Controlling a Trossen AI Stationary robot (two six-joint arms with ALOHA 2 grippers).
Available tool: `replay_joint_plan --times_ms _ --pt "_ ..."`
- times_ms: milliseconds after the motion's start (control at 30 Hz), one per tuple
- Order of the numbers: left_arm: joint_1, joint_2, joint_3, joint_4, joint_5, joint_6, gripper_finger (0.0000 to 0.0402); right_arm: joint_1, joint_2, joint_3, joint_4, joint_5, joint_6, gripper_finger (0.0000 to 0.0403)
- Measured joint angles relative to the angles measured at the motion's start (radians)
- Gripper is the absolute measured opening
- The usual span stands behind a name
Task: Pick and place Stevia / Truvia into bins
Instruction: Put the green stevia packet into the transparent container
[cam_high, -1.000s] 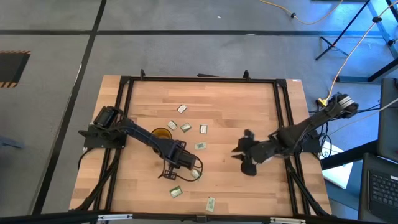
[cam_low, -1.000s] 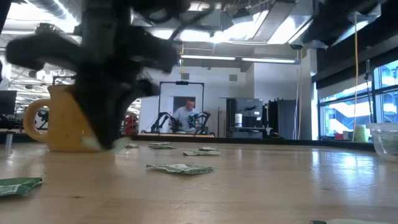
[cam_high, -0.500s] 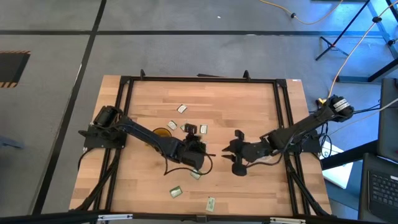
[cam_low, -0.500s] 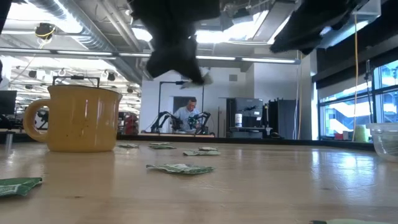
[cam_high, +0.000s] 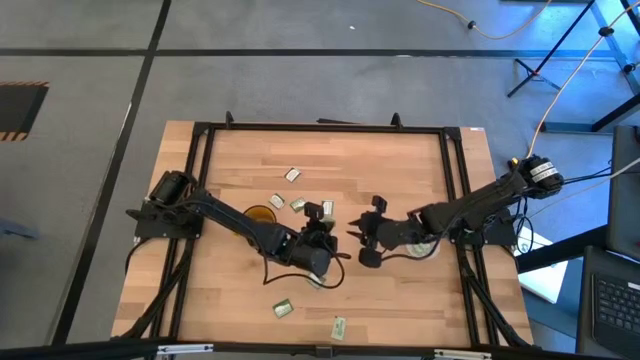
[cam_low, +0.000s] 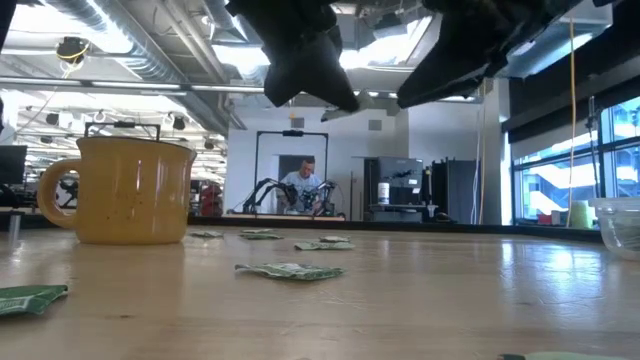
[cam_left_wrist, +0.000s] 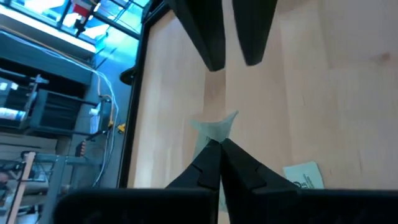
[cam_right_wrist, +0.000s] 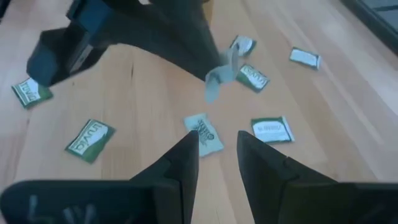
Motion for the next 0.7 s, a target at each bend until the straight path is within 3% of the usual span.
replay_joint_plan --times_ms 233,700 --pt "0.001 0.0 0.0 0.076 -0.028 0.046 0.0003 -0.004 0.001 0.0 0.065 -0.001 -0.098 0.0113" --pt "0.001 -0.001 0.0 0.127 -0.026 0.075 0.0004 -0.004 0.0 0.0 0.109 -0.001 -0.127 0.0113"
